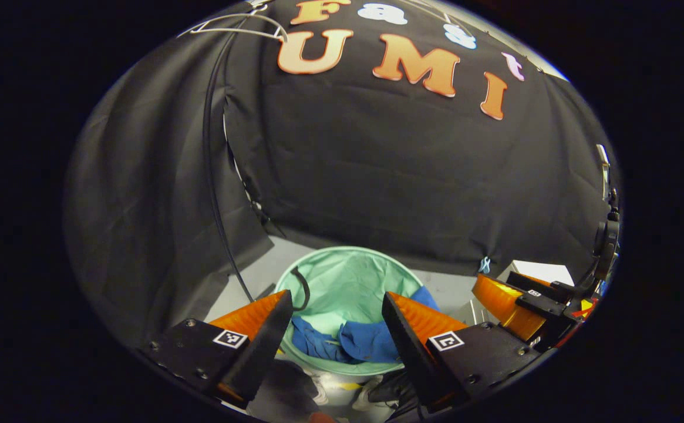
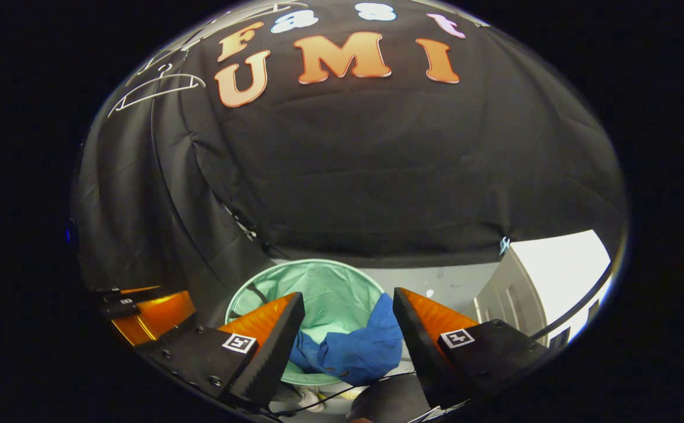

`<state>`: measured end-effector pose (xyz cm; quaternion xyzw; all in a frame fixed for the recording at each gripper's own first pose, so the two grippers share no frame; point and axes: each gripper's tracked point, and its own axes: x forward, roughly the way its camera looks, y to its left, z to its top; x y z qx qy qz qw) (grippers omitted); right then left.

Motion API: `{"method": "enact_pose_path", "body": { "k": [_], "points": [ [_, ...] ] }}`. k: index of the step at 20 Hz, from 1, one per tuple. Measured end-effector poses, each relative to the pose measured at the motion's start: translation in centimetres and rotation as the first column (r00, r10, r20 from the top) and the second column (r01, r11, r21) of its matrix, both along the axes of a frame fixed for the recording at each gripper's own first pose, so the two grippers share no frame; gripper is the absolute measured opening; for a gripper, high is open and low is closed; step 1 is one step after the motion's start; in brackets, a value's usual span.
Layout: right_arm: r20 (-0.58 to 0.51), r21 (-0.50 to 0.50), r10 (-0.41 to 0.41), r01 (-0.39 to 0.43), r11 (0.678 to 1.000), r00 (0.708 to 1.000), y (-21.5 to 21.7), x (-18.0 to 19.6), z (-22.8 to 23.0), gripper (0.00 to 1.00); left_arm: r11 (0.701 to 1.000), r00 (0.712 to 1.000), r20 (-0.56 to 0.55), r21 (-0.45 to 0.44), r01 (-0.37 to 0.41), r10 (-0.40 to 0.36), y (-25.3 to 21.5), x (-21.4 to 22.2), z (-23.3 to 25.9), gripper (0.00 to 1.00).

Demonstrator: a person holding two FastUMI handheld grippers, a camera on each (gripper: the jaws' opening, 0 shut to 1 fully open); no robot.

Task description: Grasp the clothes on the hanger with both hands and then place them into the laundry hamper below.

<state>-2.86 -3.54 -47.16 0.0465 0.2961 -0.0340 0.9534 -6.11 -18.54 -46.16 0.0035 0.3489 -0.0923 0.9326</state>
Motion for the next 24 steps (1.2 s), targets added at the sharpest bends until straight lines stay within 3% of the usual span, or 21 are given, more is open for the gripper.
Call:
{"method": "enact_pose_path", "body": {
  "k": [8, 15, 17, 19, 20, 21, 22, 23, 24],
  "points": [
    [0.226, -0.067, -0.052, 0.069, 0.995, 0.973, -4.7, -2.5, 12.9, 0.98, 1.000, 0.977, 0.212, -0.013, 0.026, -0.023, 0.5, 0.4, 10.0, 0.97],
    [0.353, -0.116, -0.072, 0.120, 0.986, 0.933, -8.2, -4.5, 20.2, 0.98, 0.999, 0.912, 0.410, -0.027, -0.018, 0.027, 4.0, 1.5, 20.2, 0.98],
    [0.385, -0.115, -0.077, 0.131, 0.985, 0.920, -9.2, -4.7, 22.5, 1.00, 0.999, 0.883, 0.467, -0.009, -0.036, 0.036, 5.4, 2.3, 22.6, 0.94],
    [0.421, -0.113, -0.094, 0.155, 0.981, 0.902, -10.6, -4.6, 24.6, 0.93, 0.999, 0.860, 0.508, 0.005, -0.048, 0.039, 6.4, 3.0, 24.7, 0.93],
    [0.442, -0.122, -0.091, 0.161, 0.979, 0.893, -11.3, -4.6, 25.6, 0.98, 0.999, 0.858, 0.512, -0.005, -0.043, 0.039, 6.3, 3.2, 25.6, 0.93],
    [0.450, -0.145, -0.084, 0.165, 0.976, 0.889, -11.8, -4.6, 26.6, 0.89, 0.999, 0.861, 0.508, -0.020, -0.030, 0.036, 6.2, 3.4, 26.2, 0.93],
    [0.454, -0.172, -0.076, 0.171, 0.970, 0.888, -12.3, -4.7, 27.3, 0.89, 0.999, 0.857, 0.513, -0.035, -0.030, 0.044, 6.6, 3.9, 27.1, 0.94],
    [0.456, -0.193, -0.062, 0.166, 0.967, 0.888, -12.5, -4.5, 28.0, 0.98, 0.998, 0.849, 0.525, -0.045, -0.036, 0.054, 7.0, 4.4, 28.2, 0.94],
    [0.456, -0.204, -0.047, 0.156, 0.967, 0.888, -12.3, -4.4, 28.8, 0.89, 0.998, 0.840, 0.539, -0.050, -0.045, 0.065, 7.6, 4.9, 29.1, 0.94]
  ]
}}
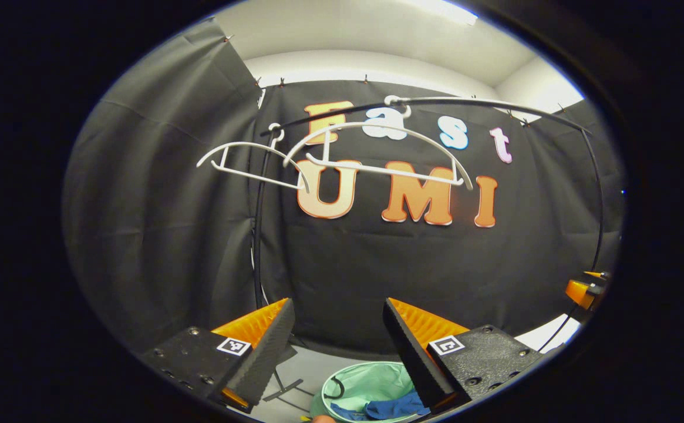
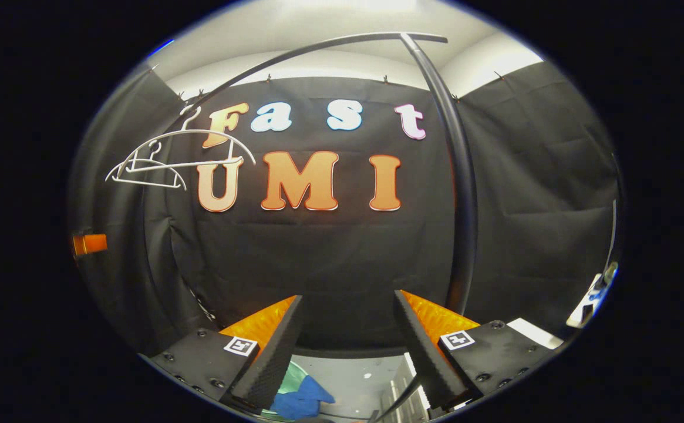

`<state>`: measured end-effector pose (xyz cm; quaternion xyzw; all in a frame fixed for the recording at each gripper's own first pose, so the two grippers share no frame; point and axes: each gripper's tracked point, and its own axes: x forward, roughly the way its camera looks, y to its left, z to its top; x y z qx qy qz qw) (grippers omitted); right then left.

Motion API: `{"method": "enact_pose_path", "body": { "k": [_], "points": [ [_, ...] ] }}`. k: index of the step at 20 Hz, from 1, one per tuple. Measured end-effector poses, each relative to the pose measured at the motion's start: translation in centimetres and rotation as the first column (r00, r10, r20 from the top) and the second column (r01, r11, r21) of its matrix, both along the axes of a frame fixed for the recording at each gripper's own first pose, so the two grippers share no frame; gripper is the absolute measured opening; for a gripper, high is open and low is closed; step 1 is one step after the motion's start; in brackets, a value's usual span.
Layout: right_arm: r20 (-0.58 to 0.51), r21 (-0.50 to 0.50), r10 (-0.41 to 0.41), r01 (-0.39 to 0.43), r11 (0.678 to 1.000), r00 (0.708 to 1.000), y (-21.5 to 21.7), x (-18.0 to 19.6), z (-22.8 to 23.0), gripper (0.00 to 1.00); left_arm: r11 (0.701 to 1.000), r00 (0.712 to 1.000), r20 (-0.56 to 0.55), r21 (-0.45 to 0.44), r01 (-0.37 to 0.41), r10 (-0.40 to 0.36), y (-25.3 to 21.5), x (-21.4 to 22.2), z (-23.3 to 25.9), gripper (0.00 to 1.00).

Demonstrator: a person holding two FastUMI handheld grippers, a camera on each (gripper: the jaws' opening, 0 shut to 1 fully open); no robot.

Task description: Grasp the clothes on the hanger with both hands and then place them into the laundry hamper below.

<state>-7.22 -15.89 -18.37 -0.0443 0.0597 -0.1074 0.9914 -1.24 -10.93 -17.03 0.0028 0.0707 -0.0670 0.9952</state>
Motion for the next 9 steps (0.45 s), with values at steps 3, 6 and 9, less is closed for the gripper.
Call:
{"method": "enact_pose_path", "body": {
  "k": [3, 6, 9],
  "points": [
    [0.007, 0.003, 0.016, -0.016, 1.000, 1.000, 0.1, 0.7, 1.5, 1.00, 0.999, 0.998, 0.051, 0.027, -0.038, 0.036, 1.7, 1.0, 2.0, 0.93],
    [0.030, -0.014, 0.020, -0.020, 1.000, 0.999, 0.6, 1.3, 2.4, 1.00, 0.998, 0.997, 0.068, 0.043, -0.046, 0.043, 2.0, 0.8, 2.5, 0.95],
    [0.028, -0.035, 0.036, -0.035, 0.999, 0.999, 1.6, 1.6, 2.4, 0.89, 0.999, 0.997, 0.069, 0.033, -0.035, 0.033, 1.8, 0.9, 2.4, 0.93]
  ]
}}
